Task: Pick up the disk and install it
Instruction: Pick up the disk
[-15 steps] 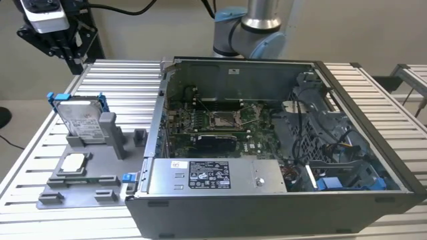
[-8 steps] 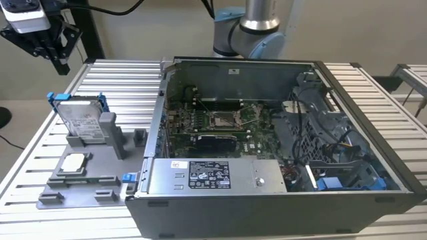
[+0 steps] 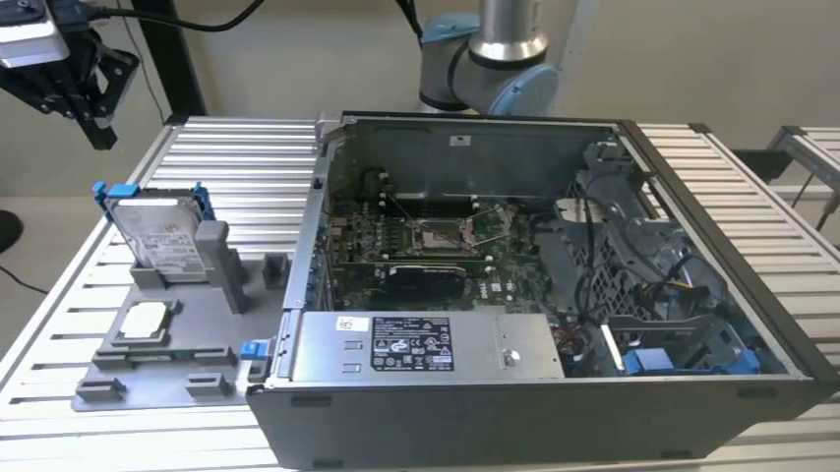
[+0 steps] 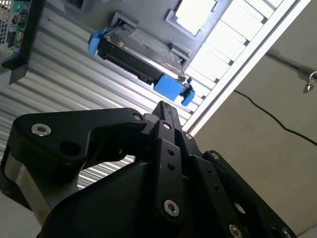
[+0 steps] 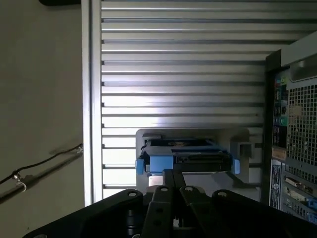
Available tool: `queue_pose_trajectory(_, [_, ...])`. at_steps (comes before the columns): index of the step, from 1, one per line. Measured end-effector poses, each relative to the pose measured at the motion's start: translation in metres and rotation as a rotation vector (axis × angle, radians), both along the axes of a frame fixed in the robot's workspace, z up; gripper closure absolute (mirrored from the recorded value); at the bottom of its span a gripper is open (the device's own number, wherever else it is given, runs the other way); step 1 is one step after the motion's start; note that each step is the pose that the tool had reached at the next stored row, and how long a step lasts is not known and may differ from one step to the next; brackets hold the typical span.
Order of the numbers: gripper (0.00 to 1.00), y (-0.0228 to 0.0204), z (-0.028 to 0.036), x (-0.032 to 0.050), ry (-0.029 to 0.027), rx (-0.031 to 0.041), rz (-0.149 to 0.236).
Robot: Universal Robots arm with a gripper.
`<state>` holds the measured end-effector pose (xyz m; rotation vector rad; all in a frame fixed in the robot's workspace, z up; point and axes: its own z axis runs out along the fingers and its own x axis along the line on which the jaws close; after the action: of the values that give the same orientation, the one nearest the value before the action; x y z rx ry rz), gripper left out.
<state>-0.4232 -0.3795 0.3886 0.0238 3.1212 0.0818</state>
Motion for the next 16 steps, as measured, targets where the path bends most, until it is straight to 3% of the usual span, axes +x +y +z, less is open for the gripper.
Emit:
queue_pose_trajectory(8, [1.00, -0.0058, -0.0003, -0.0049, 0.0001, 0.0000, 0.004])
queue_pose_trajectory(16, [1.00, -0.0060, -0.0003, -0.0051, 0.0000, 0.0000, 0.005])
